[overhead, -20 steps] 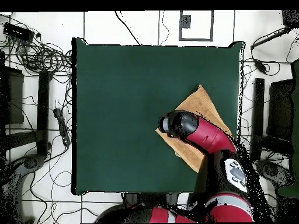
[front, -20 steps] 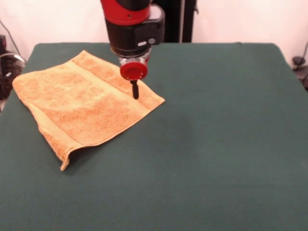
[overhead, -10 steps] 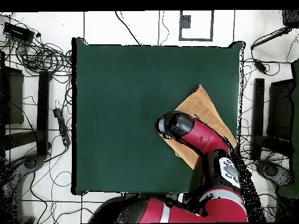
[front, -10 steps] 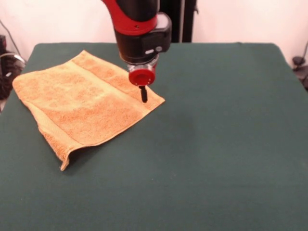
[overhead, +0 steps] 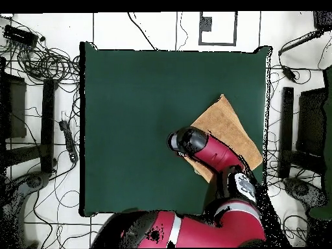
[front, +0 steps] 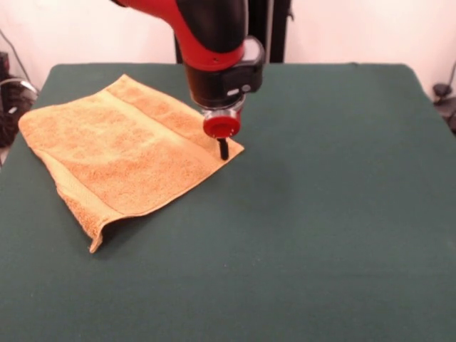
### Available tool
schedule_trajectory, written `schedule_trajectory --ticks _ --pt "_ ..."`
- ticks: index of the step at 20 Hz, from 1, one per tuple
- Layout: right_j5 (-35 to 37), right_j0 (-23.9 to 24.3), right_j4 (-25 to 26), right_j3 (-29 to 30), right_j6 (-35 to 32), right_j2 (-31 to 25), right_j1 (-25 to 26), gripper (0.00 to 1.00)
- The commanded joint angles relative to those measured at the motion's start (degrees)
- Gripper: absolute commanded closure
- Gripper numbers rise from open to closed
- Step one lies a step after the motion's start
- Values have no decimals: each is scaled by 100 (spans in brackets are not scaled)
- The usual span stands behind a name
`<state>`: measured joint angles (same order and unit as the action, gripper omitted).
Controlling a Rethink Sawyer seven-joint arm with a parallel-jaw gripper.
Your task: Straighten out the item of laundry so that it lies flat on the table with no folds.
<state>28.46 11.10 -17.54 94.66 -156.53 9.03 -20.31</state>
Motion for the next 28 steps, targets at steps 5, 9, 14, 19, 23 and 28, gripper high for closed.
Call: schedule_trajectory --ticks 5,9,14,19,23,28 --pt "-1058 -391 -580 -54 -1113 -623 1123 0" --pt "-1214 -405 -682 -128 -1102 -666 1260 0" --pt "-1360 -457 -746 -203 -1062 -643 1367 0" --pt "-1172 -642 -770 -324 -1078 -419 1414 100" --pt "-1242 -595 -869 -261 -1088 -508 1392 100" --pt "-1158 -630 -906 -136 -1099 -458 1225 100"
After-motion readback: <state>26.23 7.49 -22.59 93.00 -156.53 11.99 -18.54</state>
